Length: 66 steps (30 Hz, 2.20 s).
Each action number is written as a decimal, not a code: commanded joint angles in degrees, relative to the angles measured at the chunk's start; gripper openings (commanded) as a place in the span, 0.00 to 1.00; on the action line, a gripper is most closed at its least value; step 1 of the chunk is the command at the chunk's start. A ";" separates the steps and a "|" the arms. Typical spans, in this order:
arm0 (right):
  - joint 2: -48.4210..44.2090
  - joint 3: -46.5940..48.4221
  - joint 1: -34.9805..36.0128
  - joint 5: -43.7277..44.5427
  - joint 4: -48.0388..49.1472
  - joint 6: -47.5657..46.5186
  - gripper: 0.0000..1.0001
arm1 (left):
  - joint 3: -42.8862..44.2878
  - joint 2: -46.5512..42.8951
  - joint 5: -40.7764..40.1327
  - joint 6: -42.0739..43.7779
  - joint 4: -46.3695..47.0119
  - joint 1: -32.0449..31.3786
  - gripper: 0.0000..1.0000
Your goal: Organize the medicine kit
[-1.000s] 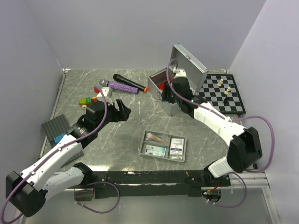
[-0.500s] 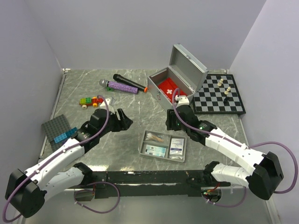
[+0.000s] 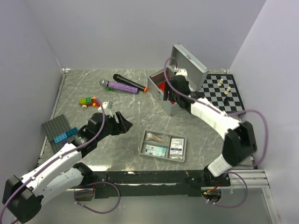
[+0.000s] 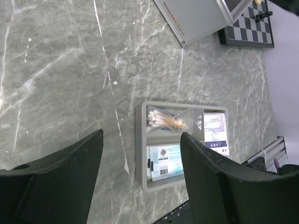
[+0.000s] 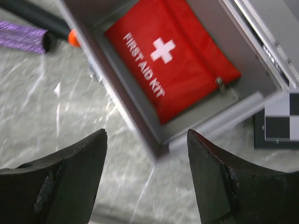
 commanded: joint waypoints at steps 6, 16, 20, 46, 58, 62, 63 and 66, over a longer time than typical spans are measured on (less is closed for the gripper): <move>11.36 8.47 -1.83 -4.26 -3.10 -1.69 0.75 | -0.89 -3.09 0.84 -0.94 -0.50 -0.35 0.71; 9.08 -0.06 -1.03 -8.92 1.65 -4.06 0.61 | -0.80 0.07 1.19 -0.85 2.13 -0.53 0.71; 7.41 -2.34 -0.77 -7.69 1.91 -4.85 0.40 | -1.07 0.60 1.54 -1.29 2.49 -0.53 0.71; -16.14 -19.76 5.47 -7.35 1.65 -3.54 0.59 | 3.40 10.08 6.83 -0.85 5.57 -10.87 0.64; -32.93 -16.41 5.47 1.71 -8.19 2.88 0.72 | 24.23 34.94 -11.19 4.15 -4.01 -30.23 0.59; -35.39 -17.91 5.47 2.68 -10.39 3.50 0.72 | 28.89 43.29 -13.30 4.60 -5.42 -31.55 0.52; -35.92 -18.00 5.47 2.77 -11.00 3.50 0.72 | 29.77 44.62 -13.39 4.86 -5.51 -31.90 0.51; -38.11 -19.31 5.47 2.51 -11.45 3.50 0.72 | 32.58 48.49 -16.46 5.82 -7.35 -33.48 0.50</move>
